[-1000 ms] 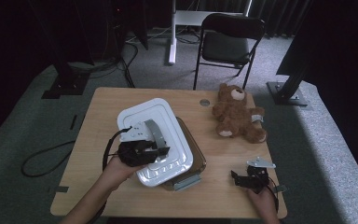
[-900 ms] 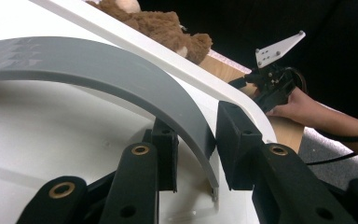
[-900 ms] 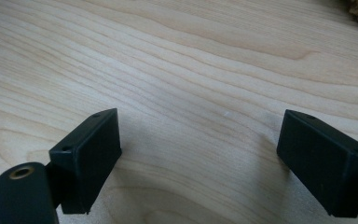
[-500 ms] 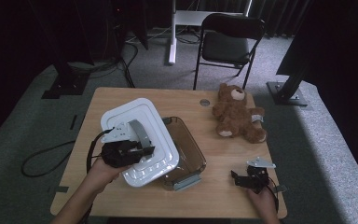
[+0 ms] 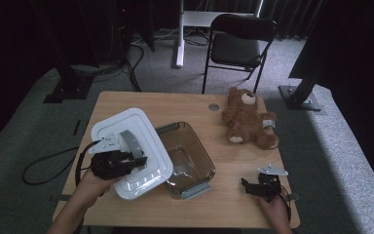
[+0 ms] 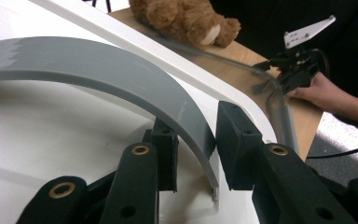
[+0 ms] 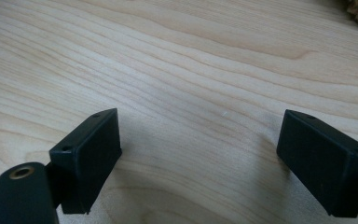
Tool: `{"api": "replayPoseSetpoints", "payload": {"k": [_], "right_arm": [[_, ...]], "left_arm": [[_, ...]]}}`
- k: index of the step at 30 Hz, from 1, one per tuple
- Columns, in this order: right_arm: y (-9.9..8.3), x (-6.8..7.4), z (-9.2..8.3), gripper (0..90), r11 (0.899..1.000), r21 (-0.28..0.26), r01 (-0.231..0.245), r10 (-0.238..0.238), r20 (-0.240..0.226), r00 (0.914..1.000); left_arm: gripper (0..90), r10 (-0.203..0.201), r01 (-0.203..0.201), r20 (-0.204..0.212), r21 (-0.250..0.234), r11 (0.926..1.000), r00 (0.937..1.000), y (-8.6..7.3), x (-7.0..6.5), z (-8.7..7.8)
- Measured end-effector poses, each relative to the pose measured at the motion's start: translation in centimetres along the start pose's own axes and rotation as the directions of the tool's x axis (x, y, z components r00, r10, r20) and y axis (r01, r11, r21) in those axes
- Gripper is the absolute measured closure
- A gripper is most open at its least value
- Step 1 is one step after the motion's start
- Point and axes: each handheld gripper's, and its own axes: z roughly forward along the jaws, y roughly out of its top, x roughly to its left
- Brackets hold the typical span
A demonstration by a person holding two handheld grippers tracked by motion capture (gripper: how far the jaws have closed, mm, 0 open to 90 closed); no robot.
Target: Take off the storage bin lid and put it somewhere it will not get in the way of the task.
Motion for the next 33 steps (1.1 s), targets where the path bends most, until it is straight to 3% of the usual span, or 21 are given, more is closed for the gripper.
{"api": "replayPoseSetpoints", "payload": {"k": [9, 20, 33], "right_arm": [[0.0, 0.0, 0.0, 12.6, 1.000, 0.000, 0.000, 0.000, 0.000, 1.0000], [0.0, 0.0, 0.0, 12.6, 1.000, 0.000, -0.001, 0.001, 0.002, 1.0000], [0.0, 0.0, 0.0, 12.6, 1.000, 0.000, -0.002, 0.002, 0.002, 1.0000]], "left_arm": [[70.8, -0.025, 0.026, -0.011, 0.003, 0.9997, 0.9996, -1.6, 1.2, -1.4], [70.8, -0.065, 0.066, -0.035, 0.030, 0.9974, 0.9973, -3.8, 2.8, -1.8], [70.8, -0.127, 0.125, 0.005, 0.104, 0.9867, 0.9920, -6.7, 4.6, 1.0]]}}
